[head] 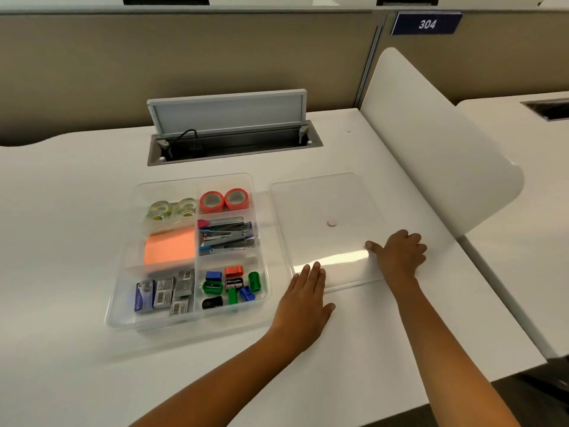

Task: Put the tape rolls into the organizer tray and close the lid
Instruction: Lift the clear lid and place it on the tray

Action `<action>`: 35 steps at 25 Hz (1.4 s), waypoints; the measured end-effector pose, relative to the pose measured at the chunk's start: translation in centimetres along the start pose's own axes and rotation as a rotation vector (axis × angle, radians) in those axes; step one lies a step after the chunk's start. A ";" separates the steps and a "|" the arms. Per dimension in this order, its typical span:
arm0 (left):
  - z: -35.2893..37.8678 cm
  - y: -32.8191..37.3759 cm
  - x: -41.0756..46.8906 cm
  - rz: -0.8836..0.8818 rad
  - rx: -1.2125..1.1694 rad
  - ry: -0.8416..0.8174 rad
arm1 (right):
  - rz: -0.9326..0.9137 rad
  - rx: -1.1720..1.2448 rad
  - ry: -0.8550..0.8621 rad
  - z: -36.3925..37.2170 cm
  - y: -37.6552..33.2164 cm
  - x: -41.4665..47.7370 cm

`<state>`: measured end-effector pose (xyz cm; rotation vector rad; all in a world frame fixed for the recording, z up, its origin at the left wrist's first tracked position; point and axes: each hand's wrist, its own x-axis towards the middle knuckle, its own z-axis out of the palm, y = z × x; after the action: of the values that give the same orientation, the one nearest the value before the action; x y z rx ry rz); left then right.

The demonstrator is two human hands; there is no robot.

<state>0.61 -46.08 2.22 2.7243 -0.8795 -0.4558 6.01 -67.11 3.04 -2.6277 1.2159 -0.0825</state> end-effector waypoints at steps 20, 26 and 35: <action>-9.5 -1.1 -1.2 -0.102 -0.561 0.229 | -0.128 0.735 0.181 -14.6 -5.5 -6.6; -17.2 -3.7 -3.6 -0.068 -0.969 0.468 | -0.501 0.555 0.460 -13.8 -11.4 -15.4; -18.8 -9.9 -8.5 -0.313 -0.979 0.595 | -0.869 0.310 0.577 -4.9 -15.8 -24.5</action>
<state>6.10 -30.66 18.23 1.8732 -0.0139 -0.0568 1.04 -39.72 12.87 -2.6929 0.0398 -1.1250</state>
